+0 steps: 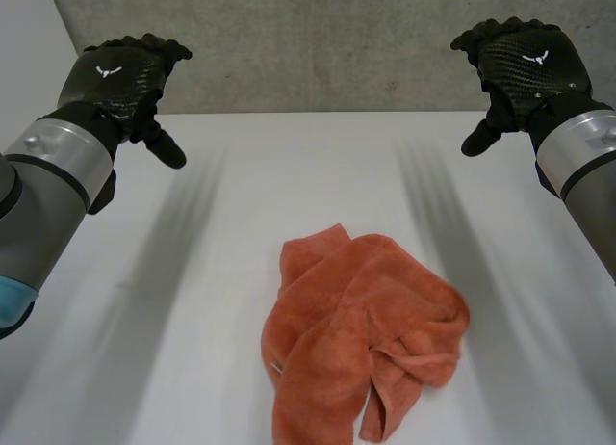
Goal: Fold the laundry
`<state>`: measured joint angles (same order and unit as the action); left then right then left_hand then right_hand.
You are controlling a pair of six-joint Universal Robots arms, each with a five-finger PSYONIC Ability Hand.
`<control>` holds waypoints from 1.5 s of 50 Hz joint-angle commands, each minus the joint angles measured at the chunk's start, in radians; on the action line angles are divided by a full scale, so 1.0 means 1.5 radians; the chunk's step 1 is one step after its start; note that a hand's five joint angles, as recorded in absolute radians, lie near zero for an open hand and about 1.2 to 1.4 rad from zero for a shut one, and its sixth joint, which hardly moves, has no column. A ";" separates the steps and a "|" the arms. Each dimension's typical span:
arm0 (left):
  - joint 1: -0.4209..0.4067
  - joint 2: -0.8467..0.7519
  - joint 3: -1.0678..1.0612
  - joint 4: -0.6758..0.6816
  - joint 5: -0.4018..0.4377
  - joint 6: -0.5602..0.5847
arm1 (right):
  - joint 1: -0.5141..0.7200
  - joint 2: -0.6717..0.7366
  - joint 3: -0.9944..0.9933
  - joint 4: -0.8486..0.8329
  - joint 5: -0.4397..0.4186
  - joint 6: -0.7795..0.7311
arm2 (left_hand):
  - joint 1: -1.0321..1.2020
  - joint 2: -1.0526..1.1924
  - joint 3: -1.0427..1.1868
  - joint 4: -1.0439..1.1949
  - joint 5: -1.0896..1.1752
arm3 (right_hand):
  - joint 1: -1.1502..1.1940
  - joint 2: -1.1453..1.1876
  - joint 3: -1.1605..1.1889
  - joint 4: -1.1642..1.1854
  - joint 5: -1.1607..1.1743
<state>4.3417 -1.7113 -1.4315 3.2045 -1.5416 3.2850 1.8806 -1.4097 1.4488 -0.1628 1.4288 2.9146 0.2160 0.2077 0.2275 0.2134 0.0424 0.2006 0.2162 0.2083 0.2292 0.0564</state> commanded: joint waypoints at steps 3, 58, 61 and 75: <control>-0.005 -0.007 -0.005 -0.001 0.001 0.002 | 0.000 0.000 -0.007 0.021 0.001 -0.004 | -0.025 -0.020 -0.033 -0.023 -0.026 | -0.017 -0.028 -0.023 -0.036 -0.038; -0.192 -0.117 -0.056 -0.024 -0.060 0.029 | 0.026 0.082 0.083 -0.039 -0.043 -0.024 | 0.787 0.792 0.779 0.789 0.786 | 0.797 0.787 0.792 0.778 0.777; -0.193 -0.058 -0.105 -0.026 -0.062 0.028 | 0.084 0.095 0.037 -0.041 -0.053 -0.024 | 0.787 0.792 0.779 0.789 0.786 | 0.797 0.787 0.792 0.778 0.777; -0.221 0.061 -0.366 -0.053 -0.063 0.019 | 0.186 0.194 0.017 0.037 -0.201 -0.100 | 0.787 0.792 0.779 0.789 0.786 | 0.569 0.559 0.564 0.550 0.549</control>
<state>4.0339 -1.6645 -1.8602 3.1583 -1.6385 3.3225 2.1471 -1.1419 1.4521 -0.1965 1.2360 2.8508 1.0786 0.9723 1.1857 1.1914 0.9956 0.9371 1.1596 1.1719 1.1870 0.9410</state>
